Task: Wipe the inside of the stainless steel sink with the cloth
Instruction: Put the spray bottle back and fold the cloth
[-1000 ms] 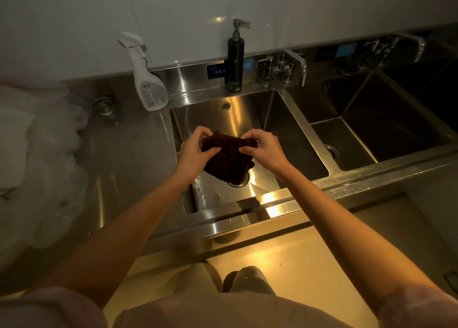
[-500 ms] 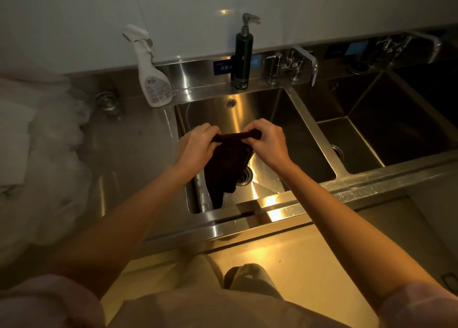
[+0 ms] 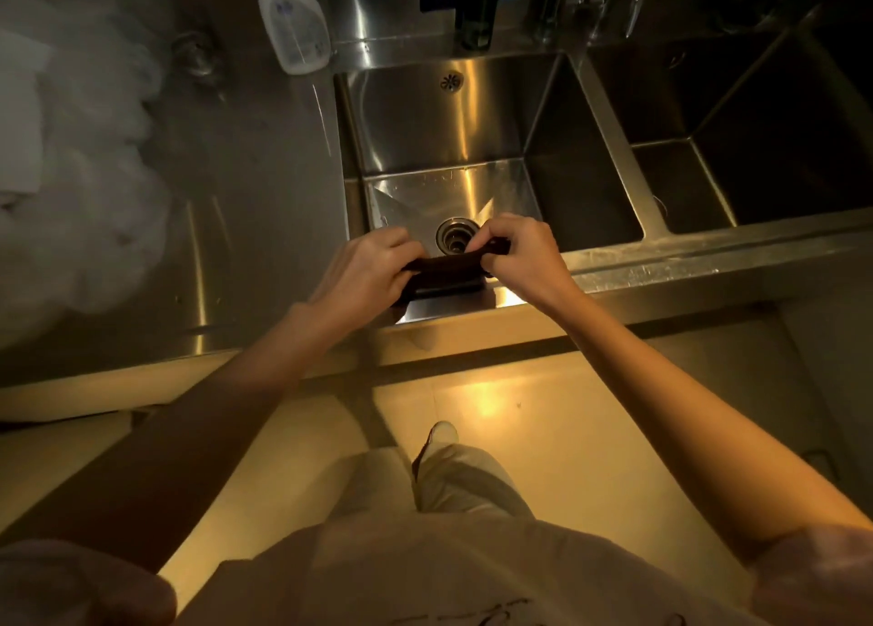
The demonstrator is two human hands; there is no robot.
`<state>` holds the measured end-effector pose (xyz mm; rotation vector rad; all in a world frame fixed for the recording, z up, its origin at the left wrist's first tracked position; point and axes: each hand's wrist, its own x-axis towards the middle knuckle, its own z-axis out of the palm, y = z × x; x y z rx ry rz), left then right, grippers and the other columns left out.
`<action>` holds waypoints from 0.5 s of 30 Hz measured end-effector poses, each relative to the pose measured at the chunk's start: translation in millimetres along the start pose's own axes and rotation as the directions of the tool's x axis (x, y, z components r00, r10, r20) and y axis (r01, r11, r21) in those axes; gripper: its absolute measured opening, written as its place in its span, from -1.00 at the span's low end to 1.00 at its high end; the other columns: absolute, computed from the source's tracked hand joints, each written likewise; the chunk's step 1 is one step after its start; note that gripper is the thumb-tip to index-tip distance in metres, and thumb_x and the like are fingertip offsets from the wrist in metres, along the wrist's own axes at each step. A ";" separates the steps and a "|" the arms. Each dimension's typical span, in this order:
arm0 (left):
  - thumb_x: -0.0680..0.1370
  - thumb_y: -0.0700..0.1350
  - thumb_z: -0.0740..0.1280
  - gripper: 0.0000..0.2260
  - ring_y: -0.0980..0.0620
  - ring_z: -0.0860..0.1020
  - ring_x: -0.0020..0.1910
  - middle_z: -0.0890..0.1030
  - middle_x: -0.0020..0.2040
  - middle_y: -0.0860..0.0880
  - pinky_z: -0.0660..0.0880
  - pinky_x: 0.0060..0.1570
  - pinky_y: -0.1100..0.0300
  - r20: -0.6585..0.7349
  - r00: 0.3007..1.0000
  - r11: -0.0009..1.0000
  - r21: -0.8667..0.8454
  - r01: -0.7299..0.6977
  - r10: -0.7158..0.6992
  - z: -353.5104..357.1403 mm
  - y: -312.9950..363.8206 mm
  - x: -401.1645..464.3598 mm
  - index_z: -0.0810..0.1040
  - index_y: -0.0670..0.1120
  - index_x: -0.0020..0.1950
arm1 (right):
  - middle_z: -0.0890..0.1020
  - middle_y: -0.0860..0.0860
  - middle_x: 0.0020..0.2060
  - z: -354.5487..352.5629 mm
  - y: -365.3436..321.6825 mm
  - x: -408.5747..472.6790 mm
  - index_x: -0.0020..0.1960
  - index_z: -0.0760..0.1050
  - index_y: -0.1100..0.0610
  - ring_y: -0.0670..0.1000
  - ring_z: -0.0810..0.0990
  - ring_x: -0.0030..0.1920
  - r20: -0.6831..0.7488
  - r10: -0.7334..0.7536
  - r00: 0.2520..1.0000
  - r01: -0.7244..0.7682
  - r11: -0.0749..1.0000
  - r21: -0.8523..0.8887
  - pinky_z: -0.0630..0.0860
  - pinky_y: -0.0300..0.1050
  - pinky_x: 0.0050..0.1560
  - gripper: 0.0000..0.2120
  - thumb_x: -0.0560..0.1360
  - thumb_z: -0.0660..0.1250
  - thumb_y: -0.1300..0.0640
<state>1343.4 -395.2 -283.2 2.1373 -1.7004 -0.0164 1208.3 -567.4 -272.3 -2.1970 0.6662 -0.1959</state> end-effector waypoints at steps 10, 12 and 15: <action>0.39 -0.31 0.47 -0.72 -0.11 0.56 -0.17 0.59 -0.10 -0.14 0.48 -0.33 0.09 0.123 0.983 0.984 0.102 -0.146 0.133 29.4 33.6 -81.4 0.62 -0.18 0.09 | 0.60 -0.04 -0.06 44.9 19.3 -97.3 -0.08 0.62 0.04 -0.03 0.54 0.01 0.056 -0.109 0.992 0.118 0.968 -0.221 0.55 -0.05 0.02 -0.76 0.41 0.35 0.35; 0.43 -0.31 0.45 -0.71 -0.11 0.55 -0.13 0.60 -0.06 -0.14 0.51 -0.31 0.07 0.173 0.981 0.987 0.118 -0.112 0.091 45.0 37.3 -100.1 0.62 -0.18 0.14 | 0.62 -0.03 -0.01 57.7 28.9 -111.7 -0.02 0.62 0.04 -0.02 0.54 0.06 0.071 -0.084 0.994 0.101 0.952 -0.287 0.52 -0.09 0.08 -0.76 0.44 0.34 0.33; 0.57 -0.23 0.31 -0.70 -0.12 0.52 0.07 0.57 0.15 -0.14 0.56 -0.11 -0.02 0.286 0.958 0.986 0.164 -0.014 -0.034 62.3 49.7 -120.1 0.53 -0.13 0.31 | 0.59 -0.02 0.14 75.4 33.7 -136.3 0.16 0.57 0.04 -0.01 0.51 0.18 0.122 -0.041 0.992 0.081 0.937 -0.340 0.46 -0.13 0.18 -0.73 0.48 0.35 0.25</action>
